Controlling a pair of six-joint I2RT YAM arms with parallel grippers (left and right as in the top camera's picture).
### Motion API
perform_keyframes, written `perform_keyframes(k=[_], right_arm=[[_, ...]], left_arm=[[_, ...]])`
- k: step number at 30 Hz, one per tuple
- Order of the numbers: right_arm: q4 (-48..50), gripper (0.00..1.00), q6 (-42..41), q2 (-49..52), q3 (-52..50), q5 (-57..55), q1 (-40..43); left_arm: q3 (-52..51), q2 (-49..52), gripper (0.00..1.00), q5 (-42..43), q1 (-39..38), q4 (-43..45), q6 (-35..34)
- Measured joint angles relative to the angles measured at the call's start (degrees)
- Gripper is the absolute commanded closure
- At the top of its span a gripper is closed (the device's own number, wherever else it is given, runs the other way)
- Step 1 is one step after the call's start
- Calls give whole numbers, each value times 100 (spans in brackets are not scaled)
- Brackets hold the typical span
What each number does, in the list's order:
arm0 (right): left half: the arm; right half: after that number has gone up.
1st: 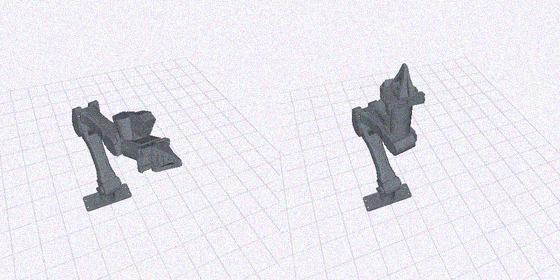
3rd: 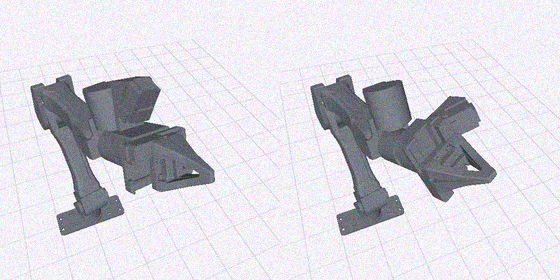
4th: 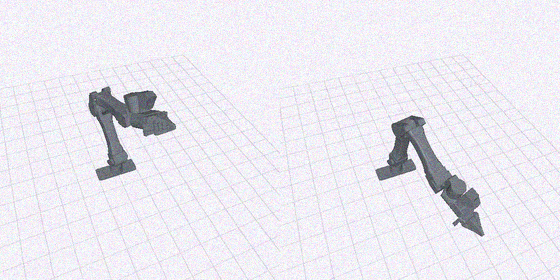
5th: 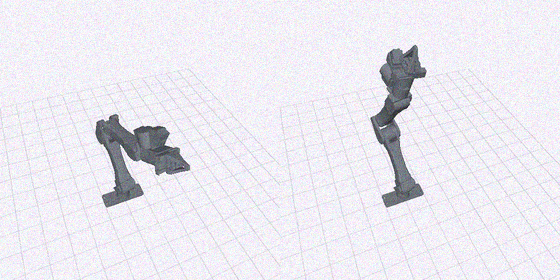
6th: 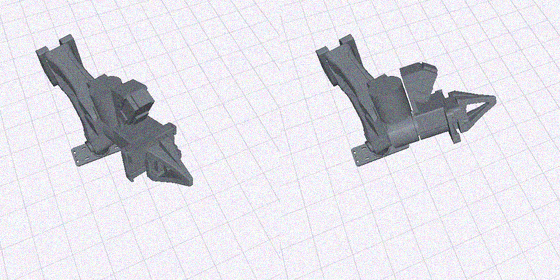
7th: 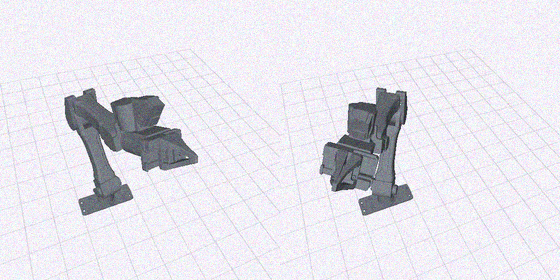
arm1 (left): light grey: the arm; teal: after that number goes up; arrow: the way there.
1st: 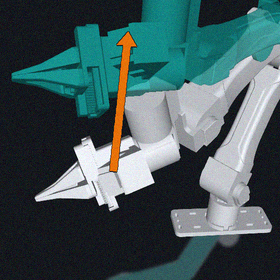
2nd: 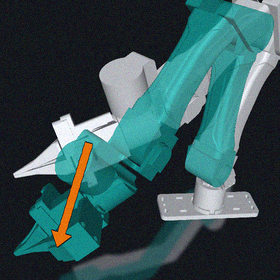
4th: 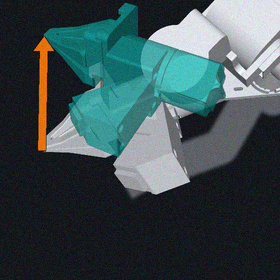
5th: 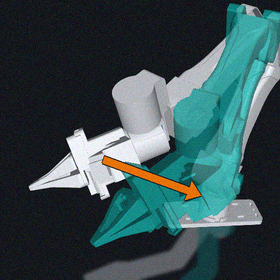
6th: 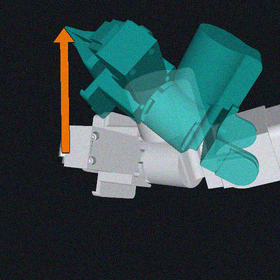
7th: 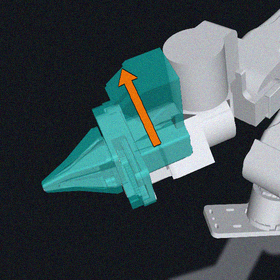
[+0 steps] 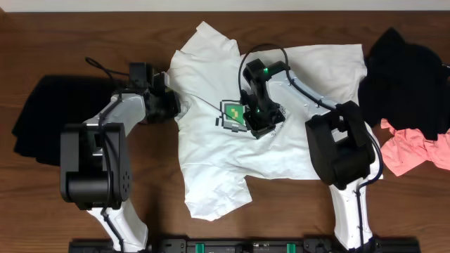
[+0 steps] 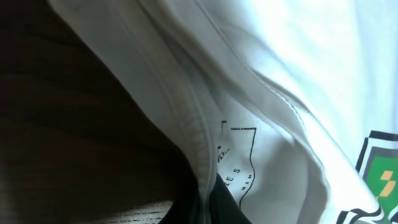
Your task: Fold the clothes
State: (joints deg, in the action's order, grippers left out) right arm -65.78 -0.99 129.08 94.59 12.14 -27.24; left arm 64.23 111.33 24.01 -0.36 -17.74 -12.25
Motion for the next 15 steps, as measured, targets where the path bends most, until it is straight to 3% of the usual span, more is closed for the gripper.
perform_keyframes(k=[9, 15], right_arm=[[0, 98, 0, 0, 0, 0, 0], [4, 98, 0, 0, 0, 0, 0]], left_arm=[[667, -2, 92, -778, 11, -625, 90], [1198, -57, 73, -1517, -7, -1198, 317]])
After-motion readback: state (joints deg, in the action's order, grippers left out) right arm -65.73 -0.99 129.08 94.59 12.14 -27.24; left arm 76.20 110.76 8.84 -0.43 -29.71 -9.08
